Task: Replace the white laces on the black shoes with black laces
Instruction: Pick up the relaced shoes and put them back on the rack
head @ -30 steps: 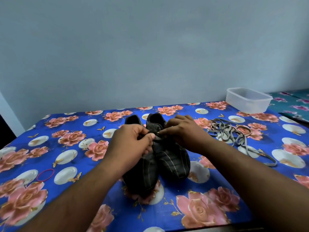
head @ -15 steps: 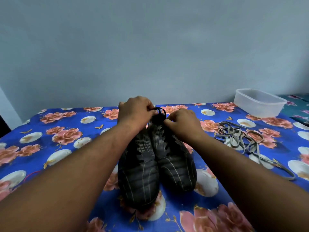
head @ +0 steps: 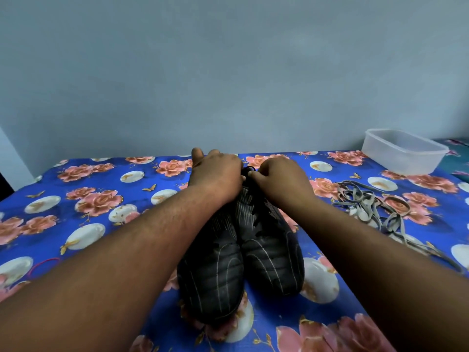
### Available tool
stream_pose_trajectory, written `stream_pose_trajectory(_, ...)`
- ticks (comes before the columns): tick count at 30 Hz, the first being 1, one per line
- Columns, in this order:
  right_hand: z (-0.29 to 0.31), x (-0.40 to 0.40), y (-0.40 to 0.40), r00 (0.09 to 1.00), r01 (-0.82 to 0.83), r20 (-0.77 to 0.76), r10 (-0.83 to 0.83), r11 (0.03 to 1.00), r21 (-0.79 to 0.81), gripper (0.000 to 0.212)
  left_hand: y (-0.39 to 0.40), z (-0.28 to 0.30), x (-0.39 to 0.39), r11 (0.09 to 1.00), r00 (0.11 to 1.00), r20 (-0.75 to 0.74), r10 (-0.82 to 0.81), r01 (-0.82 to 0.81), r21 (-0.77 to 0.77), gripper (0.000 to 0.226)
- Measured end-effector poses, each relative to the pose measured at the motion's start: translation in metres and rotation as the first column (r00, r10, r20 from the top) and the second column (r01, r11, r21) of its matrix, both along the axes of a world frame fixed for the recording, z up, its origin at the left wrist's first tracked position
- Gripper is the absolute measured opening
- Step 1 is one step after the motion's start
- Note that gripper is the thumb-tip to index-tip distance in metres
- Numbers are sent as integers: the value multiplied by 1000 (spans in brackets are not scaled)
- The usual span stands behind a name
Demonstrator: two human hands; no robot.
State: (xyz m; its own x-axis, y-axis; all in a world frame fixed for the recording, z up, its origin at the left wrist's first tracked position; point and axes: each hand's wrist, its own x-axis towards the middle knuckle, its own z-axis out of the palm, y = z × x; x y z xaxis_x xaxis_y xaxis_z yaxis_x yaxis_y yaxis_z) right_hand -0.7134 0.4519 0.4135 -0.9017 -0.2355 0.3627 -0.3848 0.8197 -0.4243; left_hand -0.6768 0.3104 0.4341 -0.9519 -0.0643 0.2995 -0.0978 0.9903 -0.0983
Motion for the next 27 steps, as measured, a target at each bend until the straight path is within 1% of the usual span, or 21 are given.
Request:
stream_pose_trajectory(1, -2, 2, 3, 999, -19, 44, 20, 1000, -16, 48, 0, -2, 2, 1000, 1000, -26, -16, 16, 7, 24)
stream_pose_trajectory(3, -5, 3, 6, 990, -71, 120, 70, 997, 3, 51, 1, -4, 6, 999, 998, -35, -50, 49, -7, 27)
stream_pose_trajectory(6, -2, 4, 6, 967, -125, 224, 119, 992, 10, 51, 2, -3, 12, 998, 996, 72, -57, 56, 11, 37)
stream_pose_trajectory(8, 3, 4, 11, 954, -168, 253, 162, 986, 1, 53, 2, 1, 15, 999, 990, 132, -48, 46, 19, 41)
stream_pose_trajectory(11, 9, 12, 28, 934, -255, 252, 254, 966, -29, 32, -2, 7, 19, 997, 993, 96, -62, 58, 44, 45)
stream_pose_trajectory(12, 7, 15, 35, 930, -274, 247, 274, 961, -33, 37, -3, 10, 21, 996, 995, 72, -71, 67, 63, 45)
stream_pose_trajectory(13, 5, 18, 42, 928, -292, 230, 293, 956, -41, 44, -4, 11, 23, 994, 995, 56, -83, 79, 81, 43)
stream_pose_trajectory(14, 0, 19, 47, 933, -303, 194, 304, 952, -35, 47, -4, 11, 26, 991, 994, 43, -97, 93, 97, 38)
stream_pose_trajectory(15, -4, 21, 50, 938, -315, 143, 317, 948, -34, 44, -5, 10, 30, 989, 993, 38, -109, 104, 107, 35)
stream_pose_trajectory(17, -13, 20, 52, 949, -308, 53, 310, 950, -48, 32, -7, 3, 41, 985, 992, 26, -126, 122, 119, 34)
stream_pose_trajectory(20, -14, 20, 47, 959, -282, -37, 280, 955, -87, 15, -12, -10, 57, 975, 987, -55, -153, 160, 154, 35)
stream_pose_trajectory(23, -8, 17, 34, 974, -216, -107, 201, 965, -147, 11, -13, -20, 69, 977, 987, -90, -133, 146, 158, 39)
stream_pose_trajectory(25, -1, 14, 21, 979, -138, -165, 118, 984, -112, 14, -10, -23, 72, 981, 990, -77, -117, 127, 145, 42)
stream_pose_trajectory(26, 3, 12, 13, 981, -99, -176, 87, 993, -61, 17, -8, -22, 73, 983, 992, -73, -108, 117, 141, 43)
stream_pose_trajectory(27, 6, 11, 6, 988, -54, -143, 57, 998, 22, 20, -6, -22, 73, 985, 993, -67, -100, 108, 137, 44)
